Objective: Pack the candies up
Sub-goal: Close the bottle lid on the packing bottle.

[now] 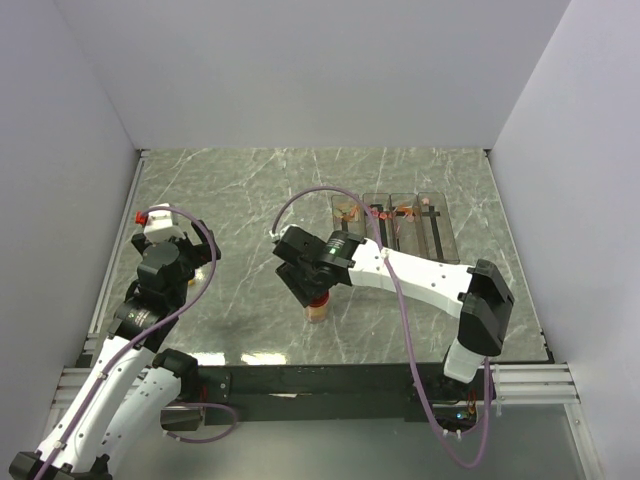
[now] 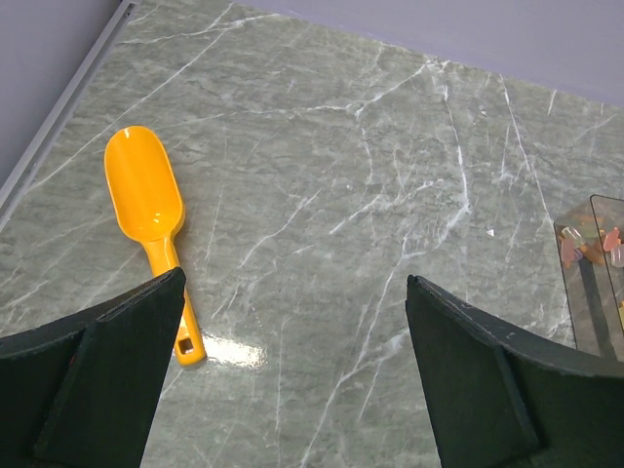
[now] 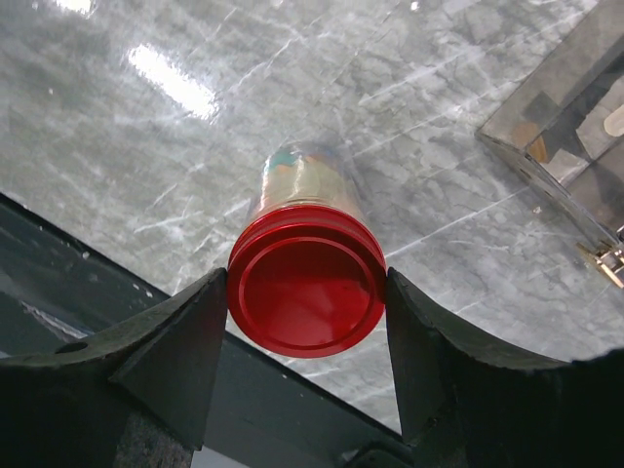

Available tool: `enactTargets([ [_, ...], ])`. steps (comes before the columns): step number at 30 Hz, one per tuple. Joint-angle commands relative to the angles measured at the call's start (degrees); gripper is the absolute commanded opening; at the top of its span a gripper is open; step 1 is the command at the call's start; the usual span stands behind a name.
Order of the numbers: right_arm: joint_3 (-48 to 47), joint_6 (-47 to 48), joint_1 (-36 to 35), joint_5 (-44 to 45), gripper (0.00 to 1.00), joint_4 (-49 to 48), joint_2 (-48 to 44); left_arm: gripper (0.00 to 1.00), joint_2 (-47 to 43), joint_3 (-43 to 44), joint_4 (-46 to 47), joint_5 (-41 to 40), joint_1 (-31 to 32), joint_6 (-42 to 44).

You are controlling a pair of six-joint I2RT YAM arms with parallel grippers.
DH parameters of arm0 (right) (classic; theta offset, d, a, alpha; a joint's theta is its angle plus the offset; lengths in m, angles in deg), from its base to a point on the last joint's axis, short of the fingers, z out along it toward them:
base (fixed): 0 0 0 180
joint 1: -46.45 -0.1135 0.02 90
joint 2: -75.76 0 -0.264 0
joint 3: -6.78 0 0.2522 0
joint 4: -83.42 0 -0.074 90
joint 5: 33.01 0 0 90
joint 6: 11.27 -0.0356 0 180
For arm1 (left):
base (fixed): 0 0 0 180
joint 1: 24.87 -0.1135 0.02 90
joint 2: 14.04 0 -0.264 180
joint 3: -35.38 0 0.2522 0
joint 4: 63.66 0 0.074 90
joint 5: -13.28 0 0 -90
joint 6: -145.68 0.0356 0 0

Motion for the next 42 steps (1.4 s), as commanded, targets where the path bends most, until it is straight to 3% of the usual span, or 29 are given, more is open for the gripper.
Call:
enactTargets([
  [1, 2.45, -1.98, -0.23, 3.79, 0.22, -2.02, -1.96, 0.99, -0.54, 0.89, 1.19, 0.86, -0.21, 0.72],
  [16, -3.35, 0.91, -0.14, 4.24, 0.27, 2.37, -0.9, 0.99, -0.1, 0.8, 1.19, 1.48, -0.39, 0.64],
  [42, 1.65, 0.48, 0.82, 1.08, 0.3, -1.93, -0.81, 0.99, 0.25, 0.8, 1.11, 2.09, -0.48, 0.9],
])
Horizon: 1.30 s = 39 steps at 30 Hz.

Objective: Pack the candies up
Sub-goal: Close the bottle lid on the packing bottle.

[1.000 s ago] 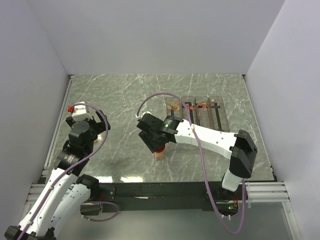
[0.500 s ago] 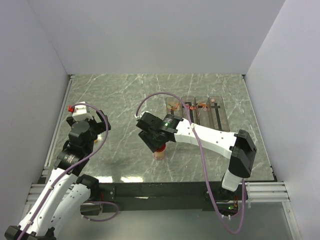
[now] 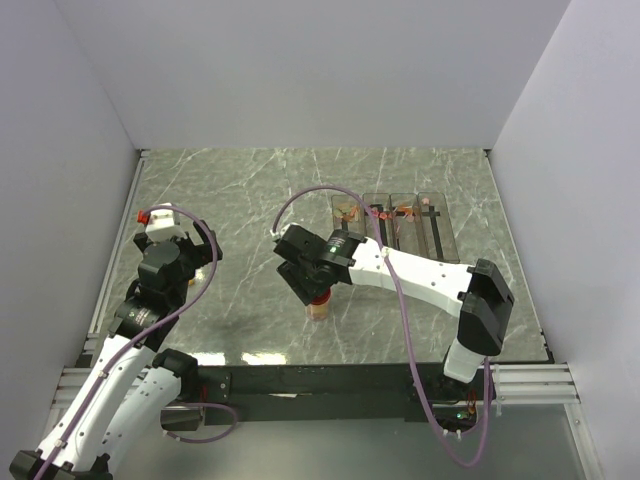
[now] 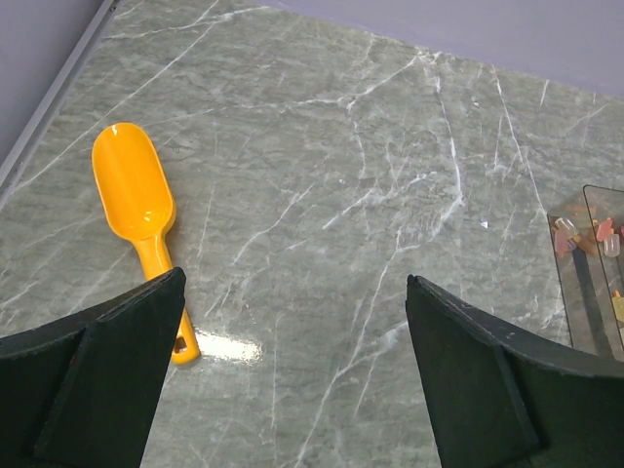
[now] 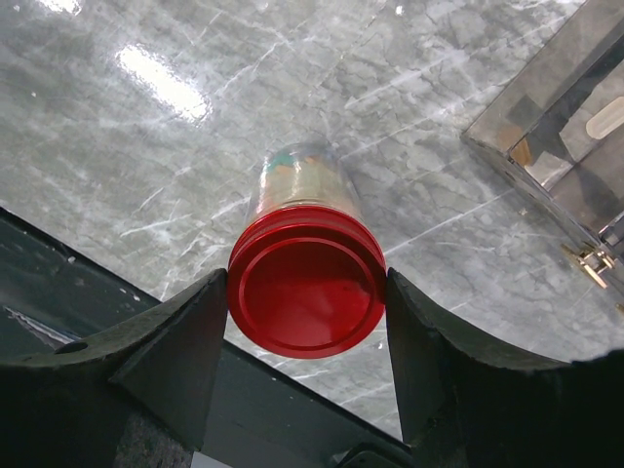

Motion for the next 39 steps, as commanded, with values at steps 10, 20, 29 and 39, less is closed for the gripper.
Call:
enactTargets([
  [10, 4.64, -3.27, 0.72, 1.37, 0.51, -3.82, -3.95, 0.99, -0.49, 0.71, 1.28, 0.78, -0.26, 0.81],
  [20, 4.29, -4.86, 0.72, 0.05, 0.94, -5.76, -9.49, 0.99, -1.46, -0.87, 6.11, 8.59, -0.26, 3.27],
  [29, 10.17, -6.97, 1.94, 3.65, 0.98, -8.57, -19.59, 1.0, -5.14, -4.56, 7.79, 23.28, 3.94, -6.02],
  [39, 22.66, -8.02, 9.33, -6.36, 0.95, -18.32, -32.87, 0.99, -13.76, -15.97, 5.94, 22.93, 16.17, -19.48],
])
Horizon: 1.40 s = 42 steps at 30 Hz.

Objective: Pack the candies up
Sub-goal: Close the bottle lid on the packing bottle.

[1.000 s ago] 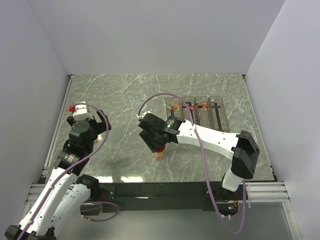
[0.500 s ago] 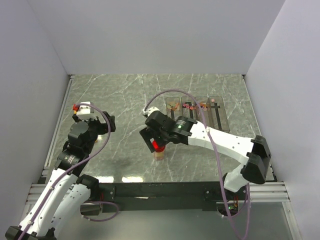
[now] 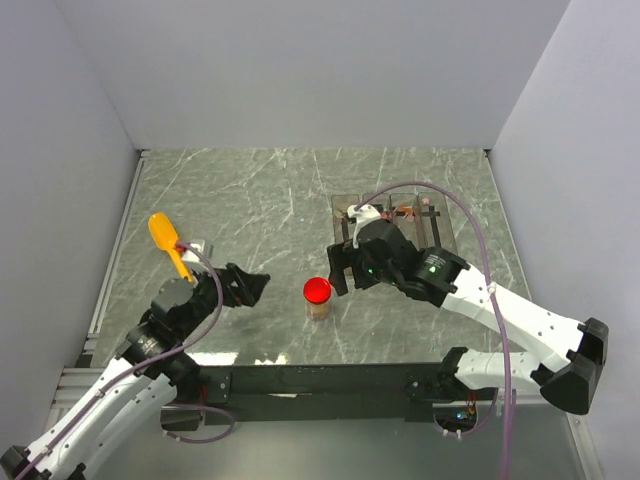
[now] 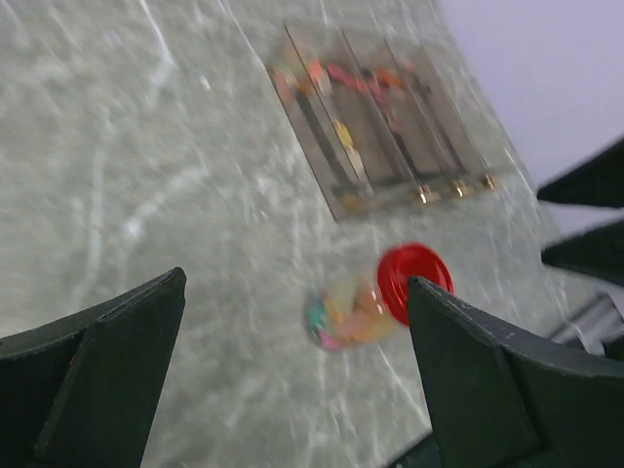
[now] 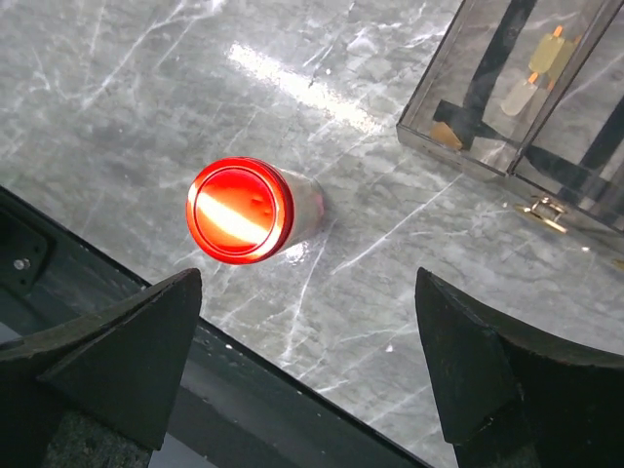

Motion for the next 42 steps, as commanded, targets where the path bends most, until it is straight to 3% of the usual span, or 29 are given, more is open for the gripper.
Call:
enactTargets([
  [1, 2.77, -0.96, 1.37, -4.22, 0.95, -6.0, -2.29, 0.99, -2.18, -4.27, 0.67, 0.46, 3.54, -6.57],
  [5, 4.01, -0.61, 2.16, -5.55, 0.95, -7.4, -2.56, 0.99, -2.97, -8.14, 1.11, -2.17, 9.24, -10.79],
  [11, 4.8, 0.62, 3.83, -8.09, 0.95, -9.43, -2.74, 0.99, -1.83, -10.96, 2.24, -7.19, 16.71, -10.53],
  [18, 3.57, 1.23, 5.15, -8.27, 0.94, -8.9, -1.42, 1.0, 6.77, -8.68, 7.51, -7.27, 20.77, -3.86],
  [21, 3.22, 1.5, 6.56, -9.94, 0.93, -8.38, -2.12, 1.0, 10.64, -7.44, 10.42, -10.96, 24.11, 1.67],
  [30, 2.16, 3.08, 8.58, -11.61, 0.92, -7.5, -3.36, 0.99, 20.67, -15.34, 36.77, -16.42, 34.74, 19.25],
  [33, 2.69, 2.99, 8.84, -11.96, 0.92, -8.2, -3.09, 0.99, 22.77, -20.95, 52.66, -14.66, 34.93, 22.6],
  [42, 5.41, 2.29, 9.2, -14.25, 0.9, -11.09, -3.44, 0.99, 40.69, -26.61, 82.28, -13.6, 34.93, 26.99],
])
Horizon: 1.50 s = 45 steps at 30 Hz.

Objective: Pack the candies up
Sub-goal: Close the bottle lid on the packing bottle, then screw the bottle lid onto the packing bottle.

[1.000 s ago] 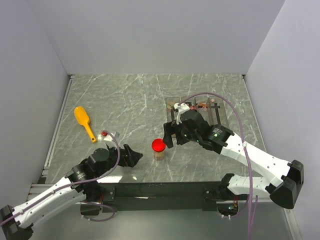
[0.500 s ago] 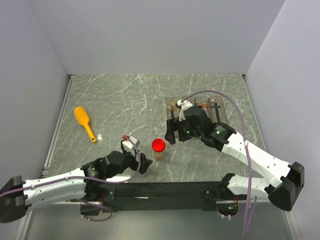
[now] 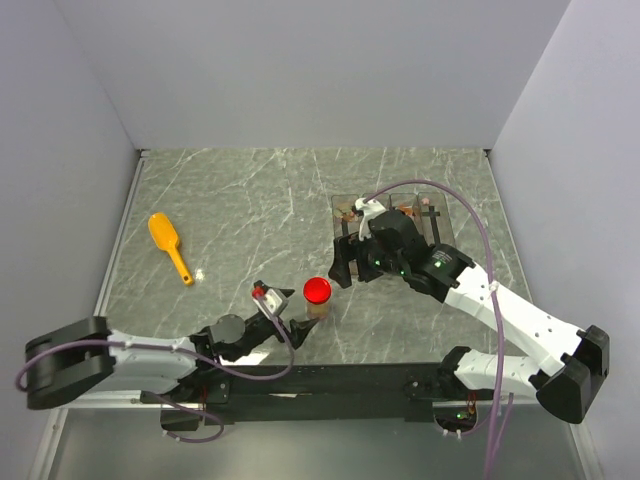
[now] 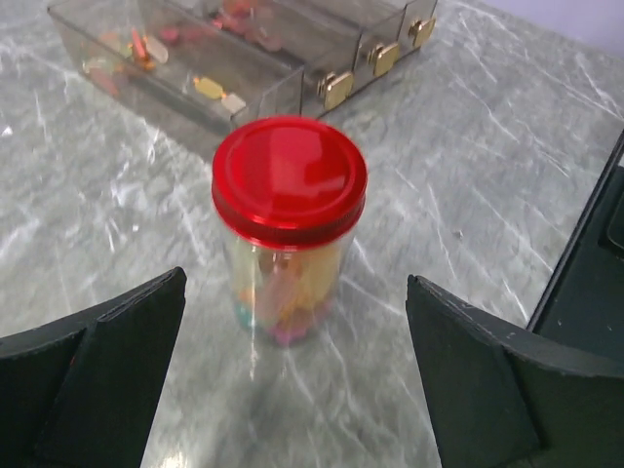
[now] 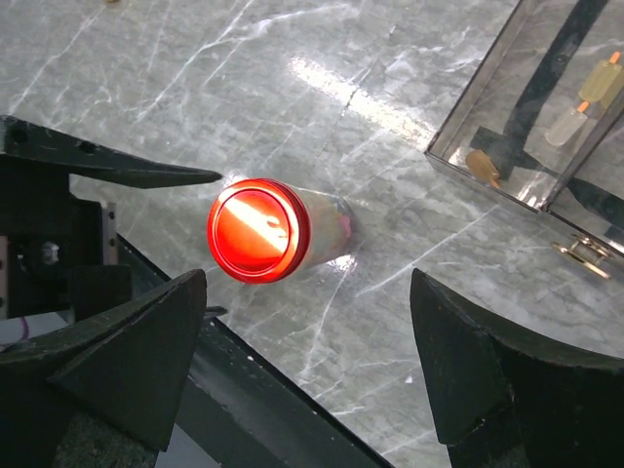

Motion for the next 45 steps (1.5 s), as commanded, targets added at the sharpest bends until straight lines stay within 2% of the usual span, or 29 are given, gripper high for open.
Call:
enactTargets([
  [1, 0.69, 0.04, 0.28, -1.59, 0.9, -3.45, -1.3, 0.99, 7.37, -5.18, 20.09, 0.01, 0.26, 4.07],
  [3, 0.26, 0.21, 0.37, -2.21, 0.9, -3.19, -0.6, 0.99, 15.27, -4.13, 24.04, -1.39, 0.17, 5.12],
  [5, 0.08, 0.21, 0.37, -2.21, 0.9, -2.92, -0.42, 0.99, 22.38, -3.86, 31.94, -1.13, -0.09, 5.04],
  [8, -0.18, 0.39, 0.37, -2.38, 0.9, -2.57, -0.33, 0.99, 28.38, -3.25, 37.76, -1.04, -0.18, 4.95],
  [10, -0.01, 0.74, 0.37, -3.0, 0.89, -2.75, -0.51, 1.0, 29.97, -2.9, 38.21, -0.87, -0.44, 5.47],
  [15, 0.08, 1.35, 0.28, -4.67, 0.88, -2.92, 1.24, 0.99, 31.47, -2.9, 43.56, 1.5, -2.81, 5.21],
  [22, 0.25, 1.18, 0.37, -6.87, 0.75, -4.24, 5.03, 0.99, 35.43, -2.9, 51.83, 7.73, -5.98, 3.98],
  [34, 4.56, -0.14, 0.37, -9.24, 0.58, -8.46, 8.89, 0.99, 31.56, 1.41, 49.28, 12.32, -6.59, 4.78],
  [40, 8.42, -0.75, 0.37, -9.5, 0.49, -10.57, 9.16, 0.99, 33.57, 2.64, 51.3, 12.49, -8.35, 4.6],
  [45, 10.71, -1.72, 0.19, -10.91, 0.46, -11.71, 8.72, 0.99, 35.78, 4.22, 53.95, 14.6, -10.37, 3.37],
])
